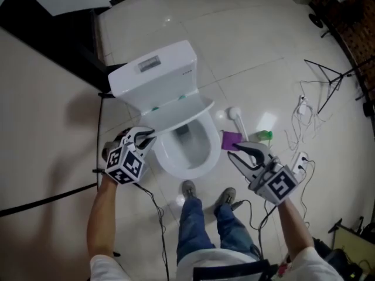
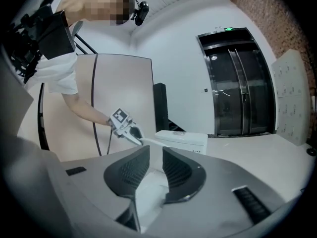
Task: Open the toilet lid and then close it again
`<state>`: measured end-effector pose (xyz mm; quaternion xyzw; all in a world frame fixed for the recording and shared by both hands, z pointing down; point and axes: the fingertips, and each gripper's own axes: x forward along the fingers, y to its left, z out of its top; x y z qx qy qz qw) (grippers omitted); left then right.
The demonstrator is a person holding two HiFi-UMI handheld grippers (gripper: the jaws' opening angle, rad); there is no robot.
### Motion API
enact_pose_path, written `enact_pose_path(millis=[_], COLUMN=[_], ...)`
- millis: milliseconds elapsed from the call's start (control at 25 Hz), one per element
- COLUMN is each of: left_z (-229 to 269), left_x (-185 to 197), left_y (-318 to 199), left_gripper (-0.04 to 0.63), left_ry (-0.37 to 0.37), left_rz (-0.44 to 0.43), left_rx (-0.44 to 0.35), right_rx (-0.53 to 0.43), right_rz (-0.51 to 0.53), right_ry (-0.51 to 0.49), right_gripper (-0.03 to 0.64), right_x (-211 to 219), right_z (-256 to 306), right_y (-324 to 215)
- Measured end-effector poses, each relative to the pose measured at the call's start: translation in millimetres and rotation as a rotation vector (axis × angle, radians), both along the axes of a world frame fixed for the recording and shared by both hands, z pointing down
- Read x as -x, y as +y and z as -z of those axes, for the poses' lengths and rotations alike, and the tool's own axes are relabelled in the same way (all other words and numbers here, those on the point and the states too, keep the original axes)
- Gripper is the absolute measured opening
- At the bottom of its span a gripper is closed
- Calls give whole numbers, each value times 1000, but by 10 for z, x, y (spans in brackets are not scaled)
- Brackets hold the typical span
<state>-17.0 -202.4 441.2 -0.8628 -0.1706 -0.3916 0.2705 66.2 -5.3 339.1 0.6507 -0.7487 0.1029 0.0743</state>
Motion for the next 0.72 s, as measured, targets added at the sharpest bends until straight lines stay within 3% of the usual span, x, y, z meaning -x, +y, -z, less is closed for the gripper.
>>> enact_pose_path(millis=[320,480,720], left_z=[-1081,-1699,-2473], left_x=[679,872,1033], left_y=[1114,1431,1773], left_gripper=[62,87,137], left_ry=[17,-4,-38], left_rz=[74,88,45], left_rx=[-229,-260,-266], right_rx=[52,116,158], right_rz=[99,115,180], right_ry=[-15,-42,2], right_gripper=[84,84,84], right_x=[133,244,684], right_z=[-792,-1387,-1923], right_y=[547,699,754])
